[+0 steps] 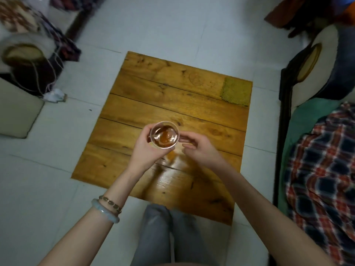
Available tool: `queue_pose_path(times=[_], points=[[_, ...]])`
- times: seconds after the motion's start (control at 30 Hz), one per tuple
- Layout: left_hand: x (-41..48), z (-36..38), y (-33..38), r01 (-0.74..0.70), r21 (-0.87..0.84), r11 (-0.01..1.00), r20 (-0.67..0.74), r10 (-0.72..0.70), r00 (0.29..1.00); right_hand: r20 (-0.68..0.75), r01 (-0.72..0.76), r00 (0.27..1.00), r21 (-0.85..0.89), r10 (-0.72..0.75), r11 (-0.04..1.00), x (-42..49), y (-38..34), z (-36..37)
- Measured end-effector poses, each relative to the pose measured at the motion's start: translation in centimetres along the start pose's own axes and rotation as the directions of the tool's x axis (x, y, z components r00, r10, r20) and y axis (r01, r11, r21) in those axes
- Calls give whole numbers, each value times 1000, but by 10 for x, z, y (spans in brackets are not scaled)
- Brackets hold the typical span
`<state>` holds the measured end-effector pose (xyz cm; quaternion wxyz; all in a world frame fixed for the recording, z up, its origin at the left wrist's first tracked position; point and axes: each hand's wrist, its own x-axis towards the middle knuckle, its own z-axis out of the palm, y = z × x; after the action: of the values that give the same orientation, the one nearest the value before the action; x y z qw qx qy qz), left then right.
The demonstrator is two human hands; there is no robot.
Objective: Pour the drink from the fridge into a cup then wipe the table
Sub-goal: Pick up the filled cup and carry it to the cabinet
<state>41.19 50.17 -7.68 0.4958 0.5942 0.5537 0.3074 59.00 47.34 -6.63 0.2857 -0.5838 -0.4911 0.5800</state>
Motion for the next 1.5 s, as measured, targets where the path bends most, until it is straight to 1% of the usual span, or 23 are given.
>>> queue_pose_path(times=[0.13,0.27,0.47,0.67,0.9,1.1,1.2,1.37,1.5], points=[[-37,-55,18,-31,-12,999,-124,29,992,124,59,991,-55,-52,997,-10,-50,36],[-80,-111,25,-30,-46,998,-252,18,968,274,124,957,-80,-98,989,-16,-93,84],[-148,-200,15,-7,-106,994,-451,-42,891,471,207,870,-78,-147,975,-17,-147,176],[-214,-297,-11,16,-129,992,-582,-89,808,611,254,776,-73,-158,965,-16,-184,292],[-278,-416,-57,29,-142,989,-661,-117,741,680,259,718,-63,-148,964,-13,-220,436],[-310,-508,-82,24,-130,991,-710,-110,695,714,282,680,-42,-168,959,-4,-255,537],[-315,-546,-92,20,-173,985,-743,-144,653,729,297,665,-56,-164,953,6,-275,580],[-311,-603,-110,3,-222,975,-791,-182,584,781,341,611,-108,-133,934,37,-304,644],[-302,-654,-129,4,-246,969,-827,-212,520,809,323,575,-88,-121,942,72,-324,693]])
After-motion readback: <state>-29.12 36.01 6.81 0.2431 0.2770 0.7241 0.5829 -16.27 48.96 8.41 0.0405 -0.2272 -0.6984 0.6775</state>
